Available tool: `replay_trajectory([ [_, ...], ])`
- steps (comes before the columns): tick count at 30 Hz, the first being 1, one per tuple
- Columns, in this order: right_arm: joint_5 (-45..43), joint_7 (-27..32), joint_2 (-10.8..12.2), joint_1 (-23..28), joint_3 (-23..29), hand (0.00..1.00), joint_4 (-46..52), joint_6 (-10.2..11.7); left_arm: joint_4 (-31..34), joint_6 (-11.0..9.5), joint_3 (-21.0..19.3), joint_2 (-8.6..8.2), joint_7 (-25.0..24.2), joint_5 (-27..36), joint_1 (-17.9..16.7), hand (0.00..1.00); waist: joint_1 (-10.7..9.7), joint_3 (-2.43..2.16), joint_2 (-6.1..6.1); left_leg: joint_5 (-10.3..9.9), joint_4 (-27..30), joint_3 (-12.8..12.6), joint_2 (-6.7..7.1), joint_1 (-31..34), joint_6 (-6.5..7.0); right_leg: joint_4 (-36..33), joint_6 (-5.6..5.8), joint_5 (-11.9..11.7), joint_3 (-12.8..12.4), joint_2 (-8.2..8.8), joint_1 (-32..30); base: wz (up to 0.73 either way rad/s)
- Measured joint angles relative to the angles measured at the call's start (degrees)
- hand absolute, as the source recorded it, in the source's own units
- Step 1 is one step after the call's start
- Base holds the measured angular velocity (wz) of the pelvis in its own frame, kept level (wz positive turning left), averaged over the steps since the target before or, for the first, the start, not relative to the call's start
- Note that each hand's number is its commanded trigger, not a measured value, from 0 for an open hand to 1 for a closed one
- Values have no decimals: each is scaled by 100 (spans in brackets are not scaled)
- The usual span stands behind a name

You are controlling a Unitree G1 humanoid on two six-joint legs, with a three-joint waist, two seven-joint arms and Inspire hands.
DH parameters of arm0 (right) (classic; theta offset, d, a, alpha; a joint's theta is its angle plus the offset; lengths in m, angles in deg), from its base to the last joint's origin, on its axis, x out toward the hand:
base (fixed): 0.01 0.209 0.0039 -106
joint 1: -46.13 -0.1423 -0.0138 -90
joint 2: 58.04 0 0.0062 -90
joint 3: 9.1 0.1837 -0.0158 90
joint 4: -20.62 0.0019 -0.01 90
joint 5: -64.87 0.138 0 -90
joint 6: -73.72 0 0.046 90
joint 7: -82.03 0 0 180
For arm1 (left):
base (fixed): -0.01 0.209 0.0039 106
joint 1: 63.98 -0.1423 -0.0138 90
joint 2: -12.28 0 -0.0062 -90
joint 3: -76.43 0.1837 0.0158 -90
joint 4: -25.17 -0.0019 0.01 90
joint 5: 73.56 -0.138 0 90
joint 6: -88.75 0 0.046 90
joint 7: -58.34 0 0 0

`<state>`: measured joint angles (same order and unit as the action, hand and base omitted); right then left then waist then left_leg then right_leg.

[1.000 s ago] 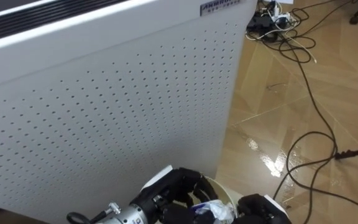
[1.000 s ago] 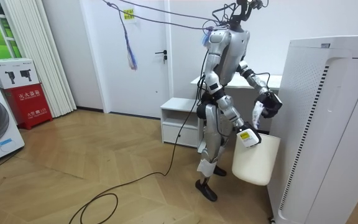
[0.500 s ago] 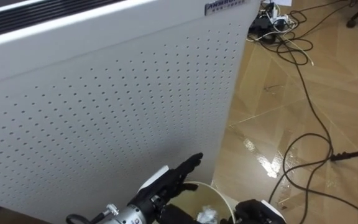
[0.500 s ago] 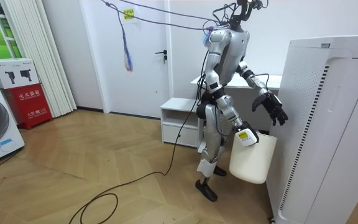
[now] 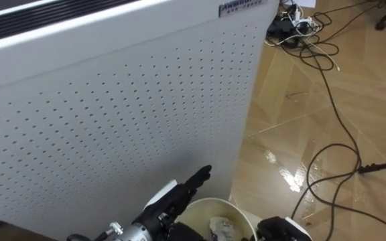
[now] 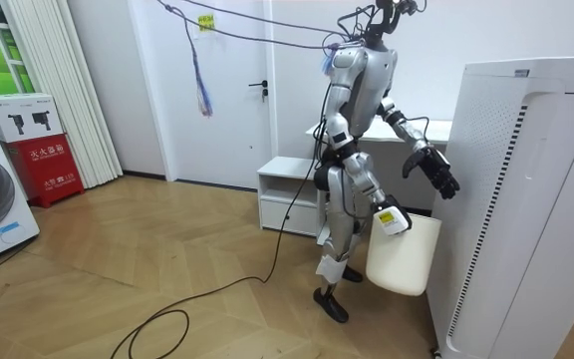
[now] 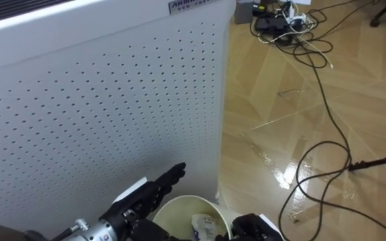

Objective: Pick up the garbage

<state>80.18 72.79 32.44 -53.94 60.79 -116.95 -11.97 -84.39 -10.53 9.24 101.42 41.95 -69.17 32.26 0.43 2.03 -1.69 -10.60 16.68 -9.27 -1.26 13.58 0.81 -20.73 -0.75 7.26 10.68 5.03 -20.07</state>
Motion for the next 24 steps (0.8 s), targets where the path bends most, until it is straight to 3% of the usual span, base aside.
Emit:
replay_trajectory([
  [4, -6, 0, -35, 22, 4, 100, 0, 11, 3, -51, -22, 83, -53, -5, -6, 0, 5, -16, -17, 0, 39, 7, -7, -1, 0, -13, -25, -16, -2, -2, -4, 0],
  [12, -3, -35, -49, 337, 18, 100, -127, 82, 8, -65, -59, 135, -259, -2, -368, 0, -1, -109, -58, 0, 45, 24, -28, -173, -2, 40, -42, -29, 48, -21, 228, 2],
  [19, 65, -150, -100, 1017, 425, 100, -382, 133, -478, -85, -737, 142, -79, 12, -1381, 0, -6, -179, 18, 37, -314, 35, -35, -693, -34, 308, -17, -38, 66, -88, 712, -1],
  [24, 491, -103, -99, 1403, 917, 100, -663, 237, -1321, -188, -1164, 104, 274, 67, -1753, 0, -19, -163, 123, 38, -480, 36, -34, -945, -37, 418, 4, -21, 79, -121, 951, 1],
])
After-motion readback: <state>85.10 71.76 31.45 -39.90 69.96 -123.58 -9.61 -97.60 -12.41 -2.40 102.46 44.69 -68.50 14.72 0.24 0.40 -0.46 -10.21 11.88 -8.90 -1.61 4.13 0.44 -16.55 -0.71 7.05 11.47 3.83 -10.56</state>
